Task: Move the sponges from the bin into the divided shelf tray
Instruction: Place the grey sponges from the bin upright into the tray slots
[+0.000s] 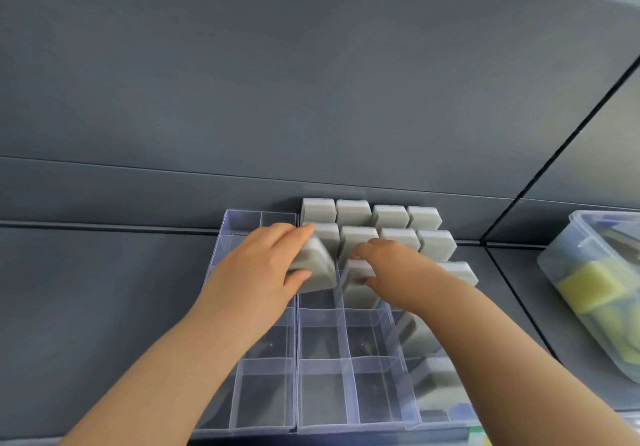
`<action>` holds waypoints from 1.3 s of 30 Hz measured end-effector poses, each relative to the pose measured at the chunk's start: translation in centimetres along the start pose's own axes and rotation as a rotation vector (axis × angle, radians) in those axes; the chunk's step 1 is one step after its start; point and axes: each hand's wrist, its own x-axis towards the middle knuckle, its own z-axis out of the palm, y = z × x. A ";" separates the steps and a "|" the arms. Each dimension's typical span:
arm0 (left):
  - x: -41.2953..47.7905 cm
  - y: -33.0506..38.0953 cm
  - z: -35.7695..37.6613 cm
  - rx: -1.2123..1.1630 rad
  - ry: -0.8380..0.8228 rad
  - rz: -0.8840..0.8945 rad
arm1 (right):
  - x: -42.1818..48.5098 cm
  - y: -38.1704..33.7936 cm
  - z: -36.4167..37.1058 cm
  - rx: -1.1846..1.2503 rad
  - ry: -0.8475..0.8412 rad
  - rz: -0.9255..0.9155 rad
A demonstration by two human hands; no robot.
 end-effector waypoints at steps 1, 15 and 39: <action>0.3 0.2 0.0 0.013 -0.012 0.010 | 0.0 0.1 -0.1 -0.004 0.002 -0.004; 3.9 2.7 1.6 0.029 -0.342 -0.076 | -2.7 1.6 0.2 0.117 0.098 -0.041; 2.6 2.3 4.6 0.125 -0.417 -0.043 | -3.0 2.1 0.6 0.053 0.139 -0.130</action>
